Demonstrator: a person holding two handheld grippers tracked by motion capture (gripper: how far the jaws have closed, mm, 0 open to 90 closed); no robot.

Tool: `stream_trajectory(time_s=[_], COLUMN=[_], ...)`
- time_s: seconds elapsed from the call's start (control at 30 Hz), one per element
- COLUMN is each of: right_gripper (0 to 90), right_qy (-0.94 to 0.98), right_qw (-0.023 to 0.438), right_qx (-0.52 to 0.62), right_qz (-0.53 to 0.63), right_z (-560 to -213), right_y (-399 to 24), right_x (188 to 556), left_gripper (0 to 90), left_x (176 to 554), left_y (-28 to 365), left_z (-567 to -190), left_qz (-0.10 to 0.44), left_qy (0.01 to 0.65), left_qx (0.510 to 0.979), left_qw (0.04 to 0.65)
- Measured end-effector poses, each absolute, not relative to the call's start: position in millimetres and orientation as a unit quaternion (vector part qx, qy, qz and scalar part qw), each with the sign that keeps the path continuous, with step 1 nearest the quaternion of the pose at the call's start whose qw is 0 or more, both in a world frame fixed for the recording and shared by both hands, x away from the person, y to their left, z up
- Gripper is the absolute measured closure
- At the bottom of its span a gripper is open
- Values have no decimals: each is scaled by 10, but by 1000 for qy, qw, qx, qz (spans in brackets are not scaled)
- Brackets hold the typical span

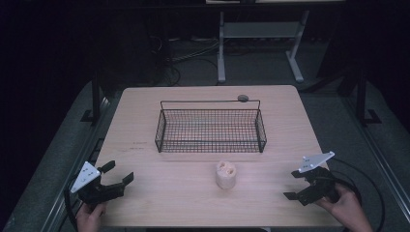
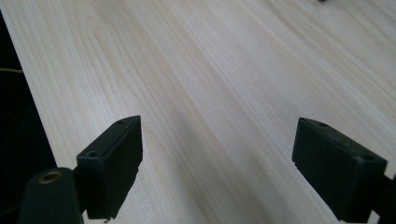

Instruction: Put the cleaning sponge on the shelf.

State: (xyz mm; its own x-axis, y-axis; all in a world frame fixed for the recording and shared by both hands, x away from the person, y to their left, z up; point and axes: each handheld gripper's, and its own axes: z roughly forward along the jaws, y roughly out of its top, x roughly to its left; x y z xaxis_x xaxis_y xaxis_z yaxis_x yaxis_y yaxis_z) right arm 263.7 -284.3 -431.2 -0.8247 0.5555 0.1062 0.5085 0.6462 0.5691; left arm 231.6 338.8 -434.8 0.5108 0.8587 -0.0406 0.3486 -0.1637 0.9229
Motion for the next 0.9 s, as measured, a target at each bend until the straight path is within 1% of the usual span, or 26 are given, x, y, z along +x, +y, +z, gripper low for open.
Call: stream_trajectory(time_s=[0.33, 0.53, 0.9], right_gripper=[163, 163, 162], right_qy=[913, 917, 929], right_qw=[33, 41, 36], right_qx=[280, 270, 241], right_qz=[295, 292, 277], right_z=[-4326, -4245, -4181], right_y=[-2765, -2684, -2504], right_x=[2660, 2673, 2711], left_gripper=[140, 139, 139], left_x=[2318, 2317, 2306], left_y=[3388, 3390, 3424], left_z=[-4354, -4366, -4364], left_qz=[259, 257, 260], left_qy=[421, 423, 427], left_qx=[719, 718, 714], left_qw=[488, 490, 490])
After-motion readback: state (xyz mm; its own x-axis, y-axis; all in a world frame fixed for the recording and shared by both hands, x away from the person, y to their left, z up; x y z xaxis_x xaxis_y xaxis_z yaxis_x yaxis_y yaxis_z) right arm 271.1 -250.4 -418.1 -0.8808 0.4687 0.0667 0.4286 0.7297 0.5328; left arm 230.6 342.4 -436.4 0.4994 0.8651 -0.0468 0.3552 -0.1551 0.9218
